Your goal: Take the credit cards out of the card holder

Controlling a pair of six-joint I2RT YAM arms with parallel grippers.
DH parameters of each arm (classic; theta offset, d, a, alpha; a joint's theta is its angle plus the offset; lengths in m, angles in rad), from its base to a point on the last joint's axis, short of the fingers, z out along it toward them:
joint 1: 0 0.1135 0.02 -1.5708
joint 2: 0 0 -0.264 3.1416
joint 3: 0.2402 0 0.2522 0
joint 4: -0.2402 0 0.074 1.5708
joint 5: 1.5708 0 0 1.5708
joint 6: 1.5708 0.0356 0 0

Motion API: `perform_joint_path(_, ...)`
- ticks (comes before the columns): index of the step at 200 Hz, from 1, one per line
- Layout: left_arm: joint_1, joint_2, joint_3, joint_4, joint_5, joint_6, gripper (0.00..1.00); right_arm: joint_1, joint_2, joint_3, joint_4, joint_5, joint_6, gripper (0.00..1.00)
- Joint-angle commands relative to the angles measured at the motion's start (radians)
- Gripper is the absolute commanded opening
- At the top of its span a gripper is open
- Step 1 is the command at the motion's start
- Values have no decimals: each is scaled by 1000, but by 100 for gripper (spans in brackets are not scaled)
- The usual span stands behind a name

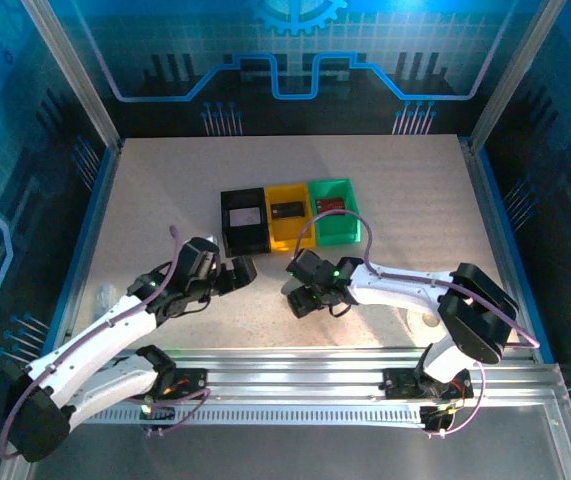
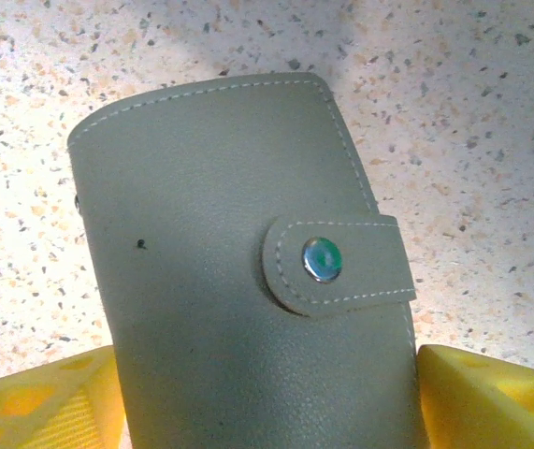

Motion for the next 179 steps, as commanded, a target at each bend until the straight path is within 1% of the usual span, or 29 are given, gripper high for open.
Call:
perform_joint_path(1,-38,28,-16,3,19,-52,99,7,-12,23,-30,-42,5,79)
perform_joint_path(53,-88,72,-38,11,14,-105,99,6,-8,19,-29,-49,4,82)
perform_joint_path(74,-105,83,-53,29,25,-141,99,7,-43,14,-36,4,1,81)
perform_joint_path(84,-114,92,-55,40,32,-155,99,2,-52,13,-28,6,-11,80)
perform_joint_path(101,-129,113,-55,53,36,-177,99,-7,-37,33,-27,10,-23,75)
perform_joint_path(113,-137,125,-53,53,32,-185,99,-11,-24,51,-28,20,-34,67)
perform_joint_path(123,-139,128,-58,52,27,-191,99,-12,-21,51,-16,39,-37,62)
perform_joint_path(134,-141,121,-70,52,22,-200,99,-21,-17,48,3,30,-47,53)
perform_joint_path(142,-140,109,-83,55,19,-207,99,-28,-10,49,12,23,-50,49)
perform_joint_path(179,-141,51,-119,52,4,-217,99,-33,56,82,16,18,-56,49)
